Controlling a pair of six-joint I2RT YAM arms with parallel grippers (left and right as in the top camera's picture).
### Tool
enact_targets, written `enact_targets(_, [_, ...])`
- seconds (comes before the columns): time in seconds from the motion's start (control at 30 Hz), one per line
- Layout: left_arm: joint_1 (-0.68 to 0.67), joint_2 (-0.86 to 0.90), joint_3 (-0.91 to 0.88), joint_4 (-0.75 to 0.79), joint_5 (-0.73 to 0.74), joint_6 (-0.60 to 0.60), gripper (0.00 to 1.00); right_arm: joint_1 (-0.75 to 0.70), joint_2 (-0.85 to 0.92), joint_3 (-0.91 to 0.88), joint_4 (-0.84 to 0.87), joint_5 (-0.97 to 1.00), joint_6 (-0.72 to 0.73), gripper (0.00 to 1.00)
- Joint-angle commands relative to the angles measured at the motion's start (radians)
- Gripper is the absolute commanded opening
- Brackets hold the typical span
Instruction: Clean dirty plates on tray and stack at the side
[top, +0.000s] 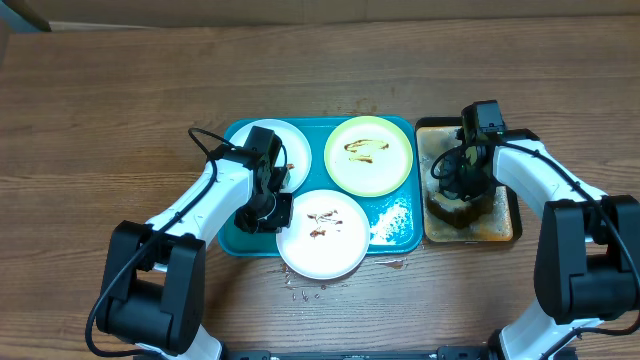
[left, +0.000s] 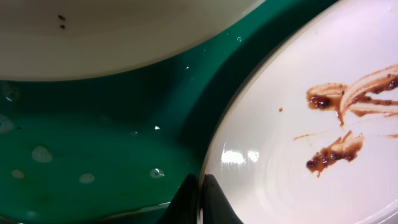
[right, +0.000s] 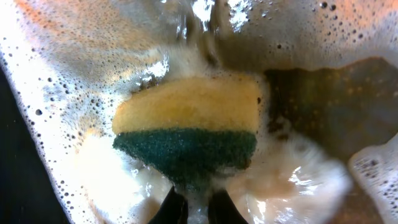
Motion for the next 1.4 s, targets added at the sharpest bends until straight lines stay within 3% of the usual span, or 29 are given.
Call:
enact_targets(0.0, [-0.003, 0.004, 0.019, -0.003, -0.006, -0.01, 0.04, -0.002, 0.017, -0.033, -0.023, 0.018, 0.031, 0.04])
enact_targets(0.27, [-0.003, 0.004, 0.019, -0.003, -0.006, -0.01, 0.04, -0.002, -0.012, 0.117, -0.175, 0.018, 0.041, 0.04])
enact_targets(0.57, [-0.003, 0.004, 0.019, -0.003, -0.006, -0.01, 0.04, -0.002, -0.203, 0.186, -0.247, -0.025, 0.079, 0.04])
enact_targets(0.77, [-0.003, 0.004, 0.019, -0.001, -0.006, -0.01, 0.04, 0.017, -0.267, 0.186, -0.313, -0.206, -0.005, 0.04])
enact_targets(1.0, [-0.003, 0.004, 0.019, 0.004, 0.002, -0.014, 0.04, 0.235, -0.27, 0.179, -0.302, -0.342, 0.003, 0.04])
enact_targets(1.37, [-0.003, 0.004, 0.019, 0.009, 0.029, -0.014, 0.04, 0.645, -0.166, 0.147, -0.026, -0.211, 0.339, 0.04])
